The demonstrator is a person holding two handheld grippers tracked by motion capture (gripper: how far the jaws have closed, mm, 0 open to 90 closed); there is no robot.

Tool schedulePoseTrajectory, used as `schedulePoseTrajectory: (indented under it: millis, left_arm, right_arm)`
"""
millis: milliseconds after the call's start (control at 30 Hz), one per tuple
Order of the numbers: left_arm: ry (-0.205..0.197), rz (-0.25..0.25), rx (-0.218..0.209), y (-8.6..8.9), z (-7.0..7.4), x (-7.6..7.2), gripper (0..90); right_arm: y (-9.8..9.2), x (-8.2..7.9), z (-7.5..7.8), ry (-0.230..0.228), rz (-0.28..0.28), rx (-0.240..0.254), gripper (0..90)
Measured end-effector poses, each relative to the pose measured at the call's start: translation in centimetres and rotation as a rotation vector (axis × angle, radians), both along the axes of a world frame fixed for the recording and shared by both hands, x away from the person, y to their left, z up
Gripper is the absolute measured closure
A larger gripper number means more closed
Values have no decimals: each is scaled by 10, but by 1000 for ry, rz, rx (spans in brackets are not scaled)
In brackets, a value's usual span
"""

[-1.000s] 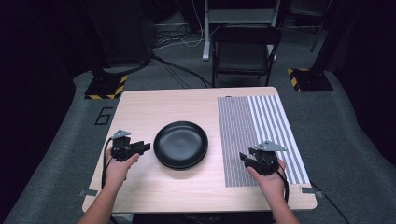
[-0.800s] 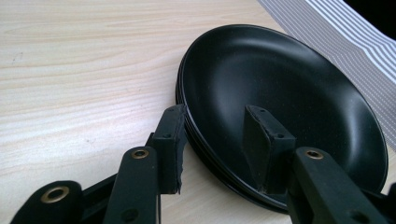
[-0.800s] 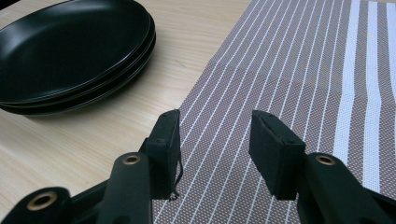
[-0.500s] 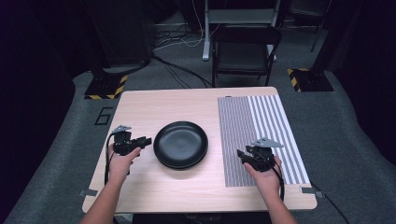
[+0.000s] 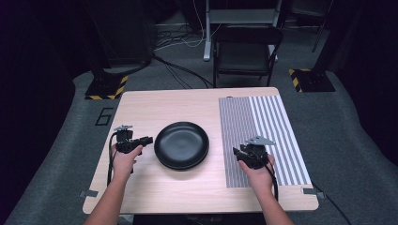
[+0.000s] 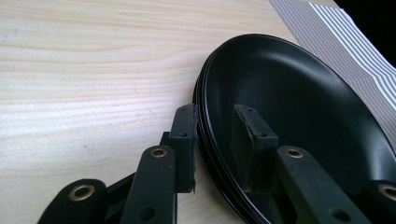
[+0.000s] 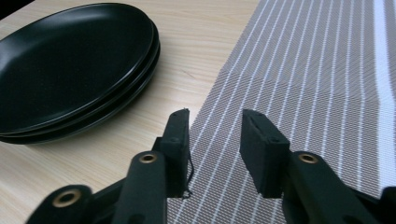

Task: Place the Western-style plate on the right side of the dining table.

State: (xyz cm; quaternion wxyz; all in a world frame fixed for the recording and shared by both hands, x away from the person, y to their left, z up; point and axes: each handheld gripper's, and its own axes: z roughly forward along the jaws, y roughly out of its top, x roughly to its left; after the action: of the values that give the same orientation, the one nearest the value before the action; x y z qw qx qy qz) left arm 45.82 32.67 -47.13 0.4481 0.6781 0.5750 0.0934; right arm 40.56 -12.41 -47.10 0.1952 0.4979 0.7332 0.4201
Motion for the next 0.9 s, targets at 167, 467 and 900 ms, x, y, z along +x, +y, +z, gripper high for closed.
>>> schedulePoseTrajectory:
  millis: [167, 467, 900]
  left_arm:
    - [1, -3, -10, -1, -7, -1, 733]
    - [18, 0, -31, 4, -16, 2, 751]
    - [53, -21, -132, 5, -22, 7, 814]
  right_arm:
    - [9, 6, -1, 13, 21, 8, 650]
    - [27, 16, -4, 23, 29, 34, 637]
    - [42, 26, -12, 58, -23, 130, 627]
